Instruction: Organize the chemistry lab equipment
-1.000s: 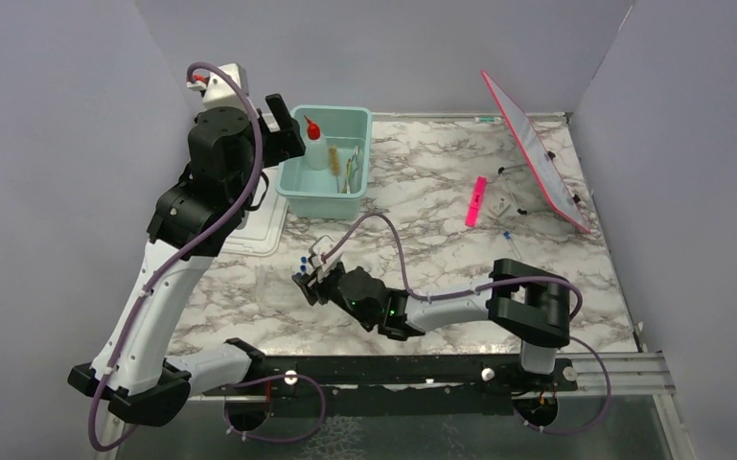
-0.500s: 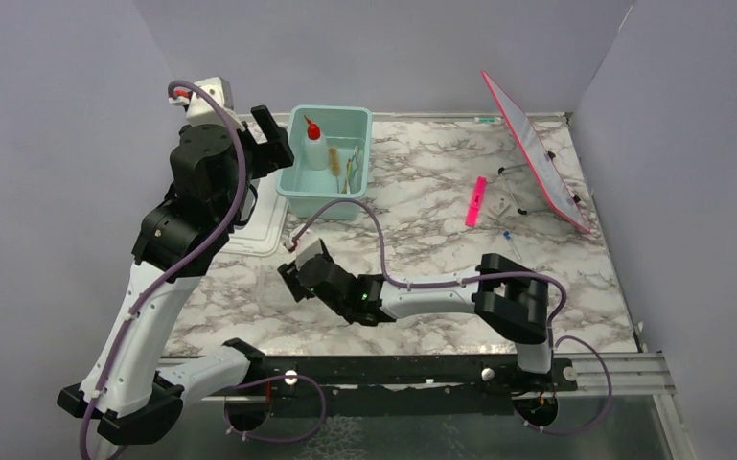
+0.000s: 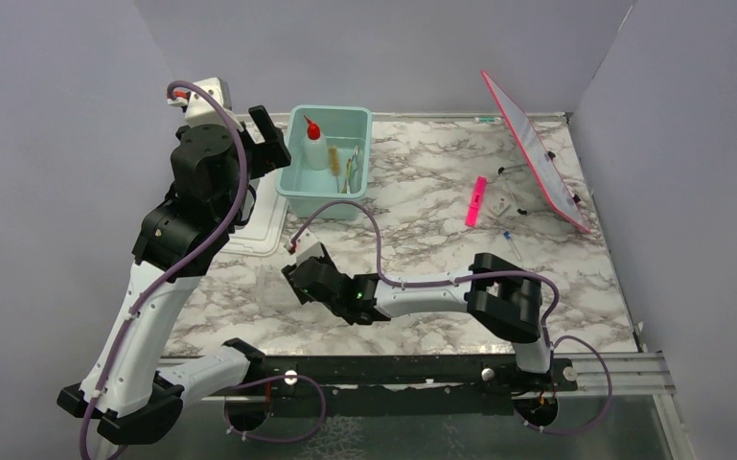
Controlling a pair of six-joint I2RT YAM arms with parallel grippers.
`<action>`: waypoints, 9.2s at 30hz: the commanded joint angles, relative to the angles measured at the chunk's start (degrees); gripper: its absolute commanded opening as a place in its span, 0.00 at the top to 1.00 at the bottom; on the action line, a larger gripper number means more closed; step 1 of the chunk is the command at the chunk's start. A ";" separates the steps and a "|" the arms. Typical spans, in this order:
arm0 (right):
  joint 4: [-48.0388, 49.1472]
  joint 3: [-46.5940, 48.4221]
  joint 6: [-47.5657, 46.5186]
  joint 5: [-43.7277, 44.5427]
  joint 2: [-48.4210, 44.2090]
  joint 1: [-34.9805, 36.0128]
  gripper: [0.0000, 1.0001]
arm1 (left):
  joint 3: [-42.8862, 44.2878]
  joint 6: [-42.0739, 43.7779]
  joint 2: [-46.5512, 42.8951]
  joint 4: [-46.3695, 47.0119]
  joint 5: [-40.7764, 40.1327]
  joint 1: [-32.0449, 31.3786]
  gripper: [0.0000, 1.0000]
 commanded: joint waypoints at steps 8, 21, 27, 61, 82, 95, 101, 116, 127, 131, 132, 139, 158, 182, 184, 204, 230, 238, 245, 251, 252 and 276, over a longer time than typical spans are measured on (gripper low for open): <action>-0.86 0.40 2.76 2.25 -1.99 -0.84 0.51 | -0.13 1.07 -0.62 -0.17 -1.51 -0.16 0.14; 3.70 -3.28 1.99 -2.18 -5.62 -1.11 0.55 | -0.30 1.24 -0.24 -0.13 -1.66 -0.16 0.13; 6.81 -6.20 0.68 -3.78 -10.33 -1.15 0.46 | -0.45 1.19 -0.22 -0.01 -1.59 -0.16 0.13; -50.12 -8.58 -8.32 14.76 -12.75 -45.71 0.55 | -30.14 -7.91 -11.21 2.17 9.47 -0.16 0.18; -43.02 -6.78 -25.27 -0.77 -6.32 -60.33 0.60 | -25.40 -1.34 -8.56 2.22 5.72 -0.16 0.18; -44.84 -7.71 -29.66 -18.63 -6.75 -63.54 0.78 | -24.38 -0.51 -8.65 1.88 5.26 -0.16 0.18; -46.65 -5.73 -28.37 -27.60 -7.94 -63.47 0.87 | -24.36 -0.65 -8.75 1.84 5.17 -0.16 0.18; -46.93 -5.17 -24.75 -31.13 -5.96 -63.55 0.67 | -24.33 -1.04 -8.82 1.93 5.54 -0.16 0.18; -46.67 -1.12 -19.31 -27.31 -6.75 -61.43 0.92 | -27.46 -6.70 -11.10 -4.30 9.57 -0.16 0.18; -40.58 -3.43 -15.27 -24.76 -11.81 -54.33 0.92 | -31.56 -14.25 -13.77 -8.36 14.96 -0.16 0.25; -38.83 -3.92 -13.82 -24.56 -13.06 -52.27 0.92 | -32.81 -15.71 -14.21 -8.92 16.48 -0.16 0.30; -24.75 -8.68 -5.88 -26.07 -21.28 -36.82 0.92 | -35.98 -16.72 -12.68 -10.90 18.60 -0.16 0.50; -2.14 -16.56 -6.62 -26.71 -30.66 -22.12 0.91 | -44.54 -14.75 -5.79 -7.17 18.99 -0.10 0.70; -1.49 -20.01 -5.76 -28.83 -33.70 -21.72 0.91 | -46.98 -14.45 -2.65 -3.06 19.29 -0.07 0.72; -1.47 -20.18 -5.77 -28.79 -33.84 -21.72 0.91 | -47.02 -15.37 -2.68 -3.66 21.22 -0.07 0.72; 0.64 -19.54 -7.25 -28.50 -35.36 -20.91 0.90 | -36.00 -14.39 -2.73 -8.41 14.80 -0.07 0.56; 11.46 -9.46 10.32 -26.95 -36.30 -15.48 0.90 | -42.52 -2.88 -18.87 27.65 48.93 -0.07 0.54; 7.03 -7.46 11.20 -29.30 -36.51 -15.48 0.88 | -45.81 9.79 -21.28 30.98 49.45 -0.07 0.77; -2.13 -1.93 11.94 -29.62 -35.30 -15.56 0.69 | -47.43 22.95 -23.03 32.51 53.10 -0.07 0.81; -14.88 6.51 12.15 -28.02 -31.78 -15.56 0.53 | -47.75 27.77 -22.31 33.83 53.93 -0.07 0.81; -16.53 7.92 11.70 -28.42 -30.97 -15.56 0.53 | -47.84 27.97 -22.08 34.03 53.88 -0.07 0.81; -22.57 10.99 14.18 -27.40 -31.15 -15.65 0.55 | -50.28 27.74 -23.57 35.10 51.67 -0.07 0.81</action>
